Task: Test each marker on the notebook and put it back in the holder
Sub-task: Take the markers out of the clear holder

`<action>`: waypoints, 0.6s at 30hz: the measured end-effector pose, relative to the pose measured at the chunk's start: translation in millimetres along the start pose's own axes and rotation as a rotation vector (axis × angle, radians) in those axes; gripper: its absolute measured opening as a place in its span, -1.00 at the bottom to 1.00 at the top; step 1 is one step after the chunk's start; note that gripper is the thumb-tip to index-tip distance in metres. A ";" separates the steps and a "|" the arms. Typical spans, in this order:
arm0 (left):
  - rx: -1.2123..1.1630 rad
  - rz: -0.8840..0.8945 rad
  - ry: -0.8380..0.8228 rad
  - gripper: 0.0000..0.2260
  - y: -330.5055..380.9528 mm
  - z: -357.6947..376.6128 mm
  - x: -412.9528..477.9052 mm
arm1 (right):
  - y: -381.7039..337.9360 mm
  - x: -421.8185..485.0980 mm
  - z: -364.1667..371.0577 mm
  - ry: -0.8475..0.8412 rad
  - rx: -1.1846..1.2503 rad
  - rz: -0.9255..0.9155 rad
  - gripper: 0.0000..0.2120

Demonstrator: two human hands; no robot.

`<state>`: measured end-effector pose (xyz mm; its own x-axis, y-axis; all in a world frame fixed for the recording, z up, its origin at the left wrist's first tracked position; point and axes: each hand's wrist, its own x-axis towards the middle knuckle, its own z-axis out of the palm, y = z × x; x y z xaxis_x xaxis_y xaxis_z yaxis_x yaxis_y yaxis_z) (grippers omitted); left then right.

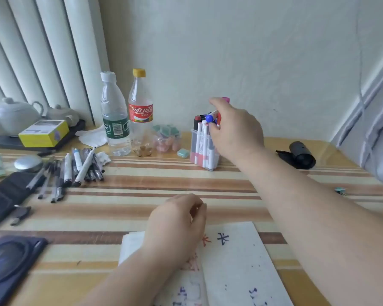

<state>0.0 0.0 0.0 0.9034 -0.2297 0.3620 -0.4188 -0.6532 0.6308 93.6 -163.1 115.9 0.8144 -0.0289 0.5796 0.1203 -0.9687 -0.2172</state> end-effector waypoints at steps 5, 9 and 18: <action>-0.031 0.037 0.022 -0.79 0.1 0.2 0.3 | -1.0 22.8 13.9 -0.093 -0.227 0.019 -0.78; -0.032 0.024 0.019 -0.83 -3.7 -0.5 0.8 | 1.7 19.8 18.0 -0.084 -0.273 -0.008 -0.86; -0.076 0.032 0.114 -0.93 0.2 -2.8 0.3 | 3.4 -72.5 -9.2 0.278 0.553 -0.081 -0.89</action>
<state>-0.1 1.8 2.2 0.8751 -0.1629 0.4557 -0.4566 -0.5898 0.6661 29.8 -166.5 80.4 0.6207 -0.0960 0.7781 0.5124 -0.7015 -0.4954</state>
